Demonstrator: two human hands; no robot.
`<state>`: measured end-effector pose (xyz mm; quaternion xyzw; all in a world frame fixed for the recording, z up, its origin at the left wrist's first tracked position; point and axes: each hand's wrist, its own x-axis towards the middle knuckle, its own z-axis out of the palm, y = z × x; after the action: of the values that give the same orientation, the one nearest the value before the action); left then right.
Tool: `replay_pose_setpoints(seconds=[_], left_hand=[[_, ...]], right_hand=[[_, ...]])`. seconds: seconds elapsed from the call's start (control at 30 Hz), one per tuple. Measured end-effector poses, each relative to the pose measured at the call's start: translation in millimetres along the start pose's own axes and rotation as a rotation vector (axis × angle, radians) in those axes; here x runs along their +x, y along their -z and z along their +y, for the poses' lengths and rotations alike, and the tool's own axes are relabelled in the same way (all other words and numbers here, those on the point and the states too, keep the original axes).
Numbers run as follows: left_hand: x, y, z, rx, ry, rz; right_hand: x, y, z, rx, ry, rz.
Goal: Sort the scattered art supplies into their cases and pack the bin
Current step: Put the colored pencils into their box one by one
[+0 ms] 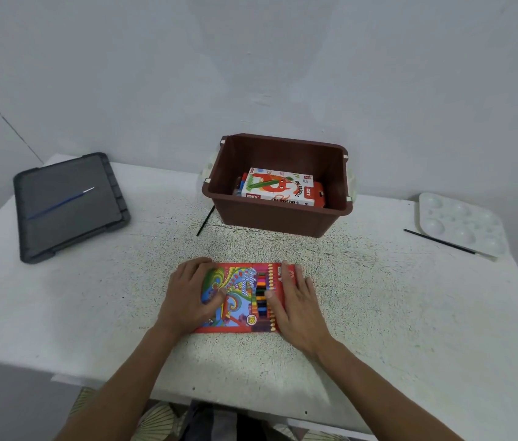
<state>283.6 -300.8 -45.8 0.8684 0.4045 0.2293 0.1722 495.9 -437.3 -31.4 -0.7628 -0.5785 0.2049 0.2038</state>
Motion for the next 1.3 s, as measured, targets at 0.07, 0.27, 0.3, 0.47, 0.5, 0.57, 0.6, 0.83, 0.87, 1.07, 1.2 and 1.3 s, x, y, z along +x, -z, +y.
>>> replay_pose_setpoints(seconds=[0.07,0.27,0.3,0.47,0.5,0.57,0.6,0.83,0.87,1.07,1.2,1.3], left_hand=[[1,0,0,-0.001,-0.001,0.001],[1,0,-4,0.005,-0.006,-0.008],[1,-1,-4,0.007,-0.006,-0.006],[3,-1,-4,0.003,-0.001,-0.006],[3,0,-2,0.000,0.001,-0.004],[2,2,1,-0.003,0.006,0.006],[-1,2,2,0.003,0.000,0.002],[-18,-3,2,0.139,-0.072,-0.188],[-17,-3,2,0.148,-0.071,-0.186],[-16,-1,5,0.140,-0.074,-0.177],[-16,-1,4,0.137,-0.072,-0.177],[-17,-1,4,0.145,-0.073,-0.179]], right_hand=[[-1,3,1,0.016,0.010,0.004],[-7,-2,1,-0.023,0.005,0.031],[-8,-4,0,-0.044,0.015,0.022],[-11,0,1,0.011,0.029,0.021],[-14,1,2,0.024,0.020,0.026],[-20,1,4,0.027,0.008,0.031],[-23,1,5,0.019,0.010,0.024],[-31,-3,3,-0.052,0.041,0.021],[-30,-5,-1,-0.071,0.048,0.024],[-32,-7,-4,-0.018,0.045,0.048],[-40,-1,2,0.003,0.040,0.040],[-47,-4,4,-0.114,0.083,0.017]])
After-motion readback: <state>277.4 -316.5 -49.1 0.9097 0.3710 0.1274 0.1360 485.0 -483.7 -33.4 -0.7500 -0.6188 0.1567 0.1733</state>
